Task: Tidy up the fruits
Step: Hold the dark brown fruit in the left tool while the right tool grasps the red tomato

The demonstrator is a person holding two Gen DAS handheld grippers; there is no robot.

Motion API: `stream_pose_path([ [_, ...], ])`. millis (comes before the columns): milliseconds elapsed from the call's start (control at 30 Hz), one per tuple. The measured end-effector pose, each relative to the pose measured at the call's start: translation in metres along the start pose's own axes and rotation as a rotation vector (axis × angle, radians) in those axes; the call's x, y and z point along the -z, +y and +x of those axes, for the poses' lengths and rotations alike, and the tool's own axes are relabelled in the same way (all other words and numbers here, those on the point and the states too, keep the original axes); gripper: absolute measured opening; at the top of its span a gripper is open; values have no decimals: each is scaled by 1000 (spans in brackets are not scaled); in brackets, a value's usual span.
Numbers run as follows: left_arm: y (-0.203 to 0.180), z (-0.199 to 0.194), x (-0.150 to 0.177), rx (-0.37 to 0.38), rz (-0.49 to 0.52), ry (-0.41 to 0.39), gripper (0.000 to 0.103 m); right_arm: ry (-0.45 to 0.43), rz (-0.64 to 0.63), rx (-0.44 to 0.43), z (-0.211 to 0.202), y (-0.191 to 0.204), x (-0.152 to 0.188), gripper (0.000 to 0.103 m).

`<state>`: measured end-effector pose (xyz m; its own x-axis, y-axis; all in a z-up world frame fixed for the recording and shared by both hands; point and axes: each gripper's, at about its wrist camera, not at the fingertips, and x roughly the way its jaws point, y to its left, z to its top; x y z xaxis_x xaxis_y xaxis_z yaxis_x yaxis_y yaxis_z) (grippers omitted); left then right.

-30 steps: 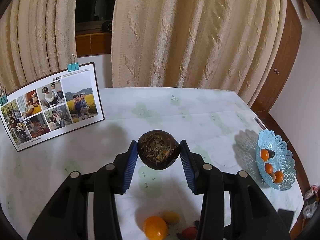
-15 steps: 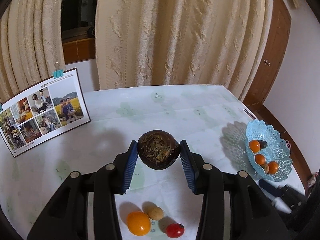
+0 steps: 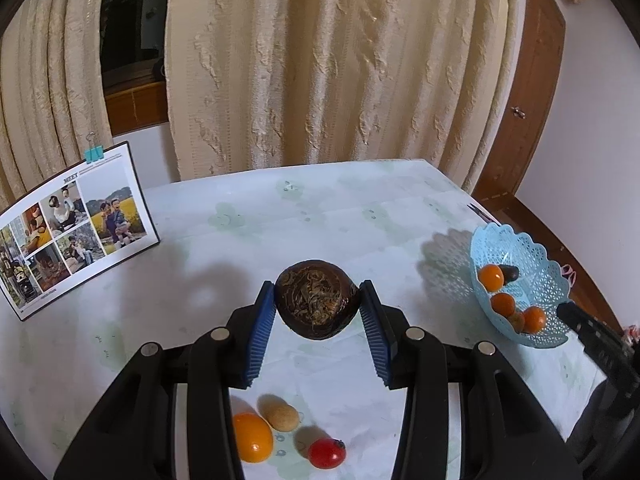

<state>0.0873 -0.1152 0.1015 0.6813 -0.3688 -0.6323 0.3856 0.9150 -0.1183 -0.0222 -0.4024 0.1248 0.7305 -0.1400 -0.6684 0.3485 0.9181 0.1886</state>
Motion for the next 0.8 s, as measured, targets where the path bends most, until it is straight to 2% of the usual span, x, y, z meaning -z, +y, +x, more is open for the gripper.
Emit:
stream_pose_path([
  [133, -9, -1, 2, 7, 17, 1, 43, -6, 39, 32, 2, -20, -1, 34],
  [167, -11, -1, 3, 10, 21, 1, 43, -6, 54, 39, 3, -25, -2, 37],
  [200, -12, -1, 3, 12, 24, 2, 43, -8, 67, 44, 4, -28, -2, 40],
  [233, -15, -2, 4, 14, 29, 1, 43, -15, 87, 51, 4, -34, -1, 50],
  [267, -17, -2, 5, 15, 34, 0, 43, -25, 99, 59, 3, -37, -1, 56],
  [533, -40, 2, 13, 41, 56, 26, 43, -64, 120, 83, -4, -54, 9, 56],
  [667, -47, 1, 12, 63, 69, 32, 43, -74, 124, 48, -10, -52, 12, 56],
  [800, -33, -10, 5, 57, 39, 10, 43, -59, 82, -23, -13, -29, 19, 56],
])
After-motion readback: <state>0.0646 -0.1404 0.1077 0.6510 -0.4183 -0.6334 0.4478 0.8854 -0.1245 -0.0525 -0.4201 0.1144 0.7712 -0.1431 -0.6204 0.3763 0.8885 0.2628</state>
